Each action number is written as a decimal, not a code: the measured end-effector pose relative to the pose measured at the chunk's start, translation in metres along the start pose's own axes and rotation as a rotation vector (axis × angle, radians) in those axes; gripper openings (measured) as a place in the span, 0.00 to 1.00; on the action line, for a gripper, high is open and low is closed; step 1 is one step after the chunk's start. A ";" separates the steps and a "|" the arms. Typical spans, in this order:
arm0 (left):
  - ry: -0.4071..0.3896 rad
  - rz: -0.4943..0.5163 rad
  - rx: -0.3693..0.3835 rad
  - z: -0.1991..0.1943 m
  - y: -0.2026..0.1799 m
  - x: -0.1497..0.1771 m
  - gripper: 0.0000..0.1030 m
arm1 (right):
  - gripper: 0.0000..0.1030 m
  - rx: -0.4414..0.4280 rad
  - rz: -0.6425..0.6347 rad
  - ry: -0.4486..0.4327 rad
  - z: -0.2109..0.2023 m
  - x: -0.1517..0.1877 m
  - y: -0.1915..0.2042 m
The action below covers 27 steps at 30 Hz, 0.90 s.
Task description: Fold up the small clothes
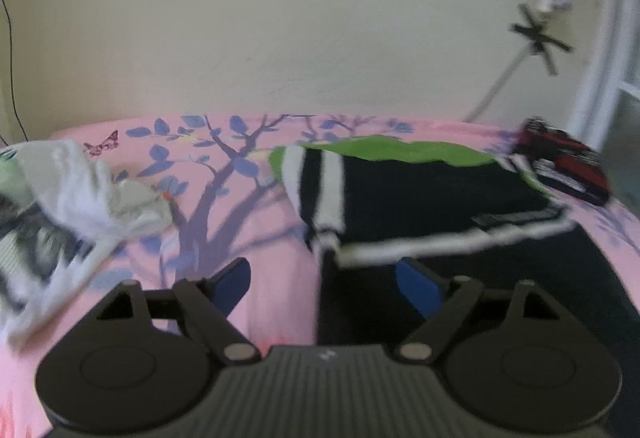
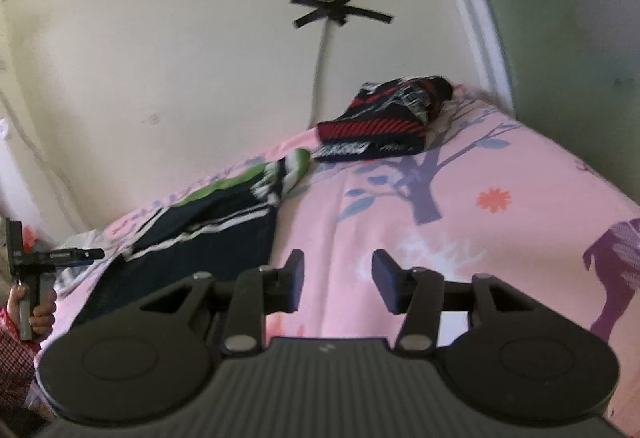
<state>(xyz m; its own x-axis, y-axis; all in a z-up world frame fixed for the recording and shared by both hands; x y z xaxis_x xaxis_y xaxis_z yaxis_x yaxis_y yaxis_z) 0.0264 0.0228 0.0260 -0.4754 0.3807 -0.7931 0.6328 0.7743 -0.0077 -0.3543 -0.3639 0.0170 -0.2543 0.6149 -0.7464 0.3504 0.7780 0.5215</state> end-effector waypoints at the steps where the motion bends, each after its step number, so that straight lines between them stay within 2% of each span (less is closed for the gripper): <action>1: -0.005 -0.005 0.014 -0.016 -0.004 0.010 0.84 | 0.44 -0.025 -0.020 0.023 -0.006 0.006 0.004; 6: -0.014 -0.065 0.047 -0.076 -0.009 0.048 0.94 | 0.46 -0.137 -0.102 0.145 0.004 0.039 0.043; 11: 0.038 -0.144 0.080 -0.110 -0.010 0.082 0.95 | 0.48 -0.195 -0.145 0.229 0.004 0.071 0.065; 15: 0.082 -0.173 0.116 -0.118 -0.020 0.102 0.94 | 0.49 -0.186 -0.129 0.255 0.003 0.084 0.065; 22: 0.190 -0.093 0.145 -0.112 -0.045 0.122 0.82 | 0.50 -0.191 -0.138 0.309 0.002 0.102 0.075; 27: 0.211 -0.076 0.137 -0.120 -0.051 0.128 0.80 | 0.51 -0.209 -0.105 0.345 0.003 0.110 0.075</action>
<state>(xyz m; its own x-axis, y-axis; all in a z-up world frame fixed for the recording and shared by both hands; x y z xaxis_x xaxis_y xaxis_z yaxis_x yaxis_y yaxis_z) -0.1402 0.0922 -0.0025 -0.6328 0.4322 -0.6424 0.6604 0.7344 -0.1564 -0.3530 -0.2381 -0.0269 -0.5784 0.5101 -0.6365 0.1247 0.8265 0.5490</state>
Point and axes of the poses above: each gripper's, at about its wrist camera, not at the fingertips, and z roughly the way its jaws point, y to its left, x to its underside, the point moved 6 cm from there along z, roughly the way its jaws point, and after that the axes turned 8 degrees about z, right-handed, at the moved point
